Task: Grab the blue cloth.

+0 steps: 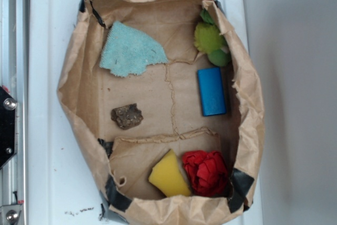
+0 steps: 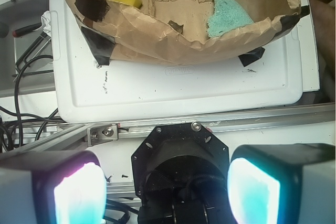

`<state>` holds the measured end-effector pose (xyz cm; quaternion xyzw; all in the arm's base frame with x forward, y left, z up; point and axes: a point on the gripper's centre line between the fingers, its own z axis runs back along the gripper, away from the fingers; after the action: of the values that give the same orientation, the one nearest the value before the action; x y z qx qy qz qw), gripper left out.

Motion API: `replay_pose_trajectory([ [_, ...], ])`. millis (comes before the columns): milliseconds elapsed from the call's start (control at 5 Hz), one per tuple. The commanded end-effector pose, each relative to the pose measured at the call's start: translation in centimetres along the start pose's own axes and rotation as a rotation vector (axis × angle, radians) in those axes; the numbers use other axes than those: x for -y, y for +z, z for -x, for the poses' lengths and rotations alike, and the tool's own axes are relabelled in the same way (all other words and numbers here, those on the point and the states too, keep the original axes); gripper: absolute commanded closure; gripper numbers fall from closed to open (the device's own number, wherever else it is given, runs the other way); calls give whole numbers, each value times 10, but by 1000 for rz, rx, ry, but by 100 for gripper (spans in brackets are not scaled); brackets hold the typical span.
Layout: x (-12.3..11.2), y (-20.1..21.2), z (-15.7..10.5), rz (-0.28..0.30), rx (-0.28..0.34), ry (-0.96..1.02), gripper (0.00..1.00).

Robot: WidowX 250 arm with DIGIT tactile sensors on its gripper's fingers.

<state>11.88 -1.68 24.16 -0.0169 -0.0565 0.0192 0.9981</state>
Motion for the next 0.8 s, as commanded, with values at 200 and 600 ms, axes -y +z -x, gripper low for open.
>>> replay_pose_trajectory([
  [200,1,-5,-27,9,10,31,0],
  [600,-5,-16,-62,21,27,33,0],
])
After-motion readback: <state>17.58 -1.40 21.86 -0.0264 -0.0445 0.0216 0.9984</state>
